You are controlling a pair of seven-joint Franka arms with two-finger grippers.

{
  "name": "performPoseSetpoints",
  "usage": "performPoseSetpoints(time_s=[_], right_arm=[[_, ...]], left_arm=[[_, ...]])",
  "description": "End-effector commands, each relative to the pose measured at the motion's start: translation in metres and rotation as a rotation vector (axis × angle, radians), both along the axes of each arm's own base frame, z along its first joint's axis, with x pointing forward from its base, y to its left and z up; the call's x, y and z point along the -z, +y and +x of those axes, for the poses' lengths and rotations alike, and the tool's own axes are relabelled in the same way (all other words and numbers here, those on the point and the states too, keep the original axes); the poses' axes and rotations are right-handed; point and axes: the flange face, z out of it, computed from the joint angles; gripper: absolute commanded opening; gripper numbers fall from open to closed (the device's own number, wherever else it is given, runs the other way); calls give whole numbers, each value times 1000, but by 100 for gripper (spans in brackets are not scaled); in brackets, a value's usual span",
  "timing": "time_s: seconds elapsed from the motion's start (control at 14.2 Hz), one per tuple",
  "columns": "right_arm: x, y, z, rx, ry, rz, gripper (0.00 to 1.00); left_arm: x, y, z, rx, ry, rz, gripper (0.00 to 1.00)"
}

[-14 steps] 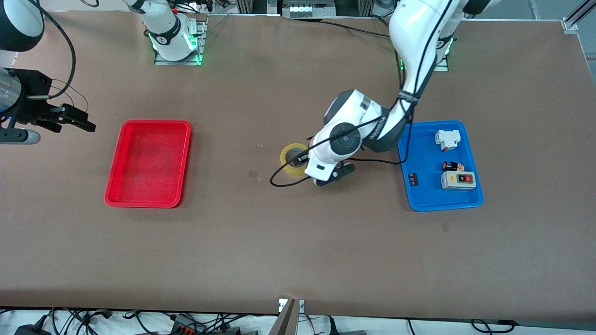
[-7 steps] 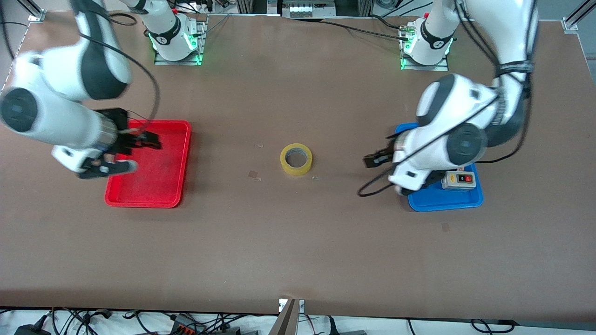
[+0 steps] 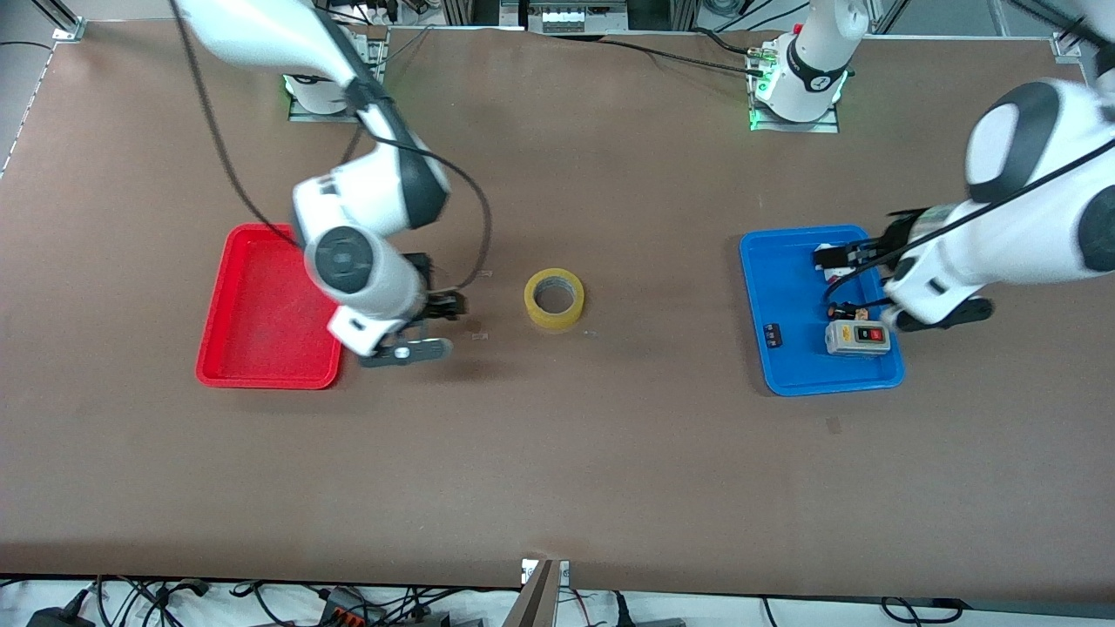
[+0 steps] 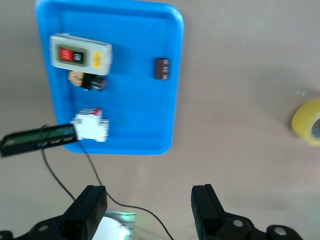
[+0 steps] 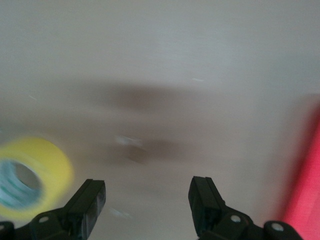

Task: Place and move tape with both arms
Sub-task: 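Lower the right gripper onto the tape while the left gripper withdraws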

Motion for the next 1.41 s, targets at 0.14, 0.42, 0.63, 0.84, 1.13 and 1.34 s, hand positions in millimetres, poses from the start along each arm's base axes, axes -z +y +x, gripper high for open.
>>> performPoseSetpoints(time_s=[0.14, 0.42, 0.63, 0.84, 1.13, 1.34], right_arm=[[47, 87, -30, 50, -36, -3, 100], [73, 111, -60, 2, 6, -30, 100], [79, 113, -71, 14, 40, -59, 100], [87, 114, -74, 20, 50, -69, 81], [90, 114, -75, 19, 54, -71, 27], [83, 112, -72, 20, 50, -64, 5]], left_arm=[[-72, 62, -45, 223, -153, -18, 100], [-120, 69, -40, 268, -269, 107, 100], [-151, 69, -26, 215, -439, 139, 100], [-148, 68, -33, 216, -415, 135, 100], [-140, 69, -51, 229, -288, 109, 100], [-140, 66, -52, 232, -276, 105, 100]])
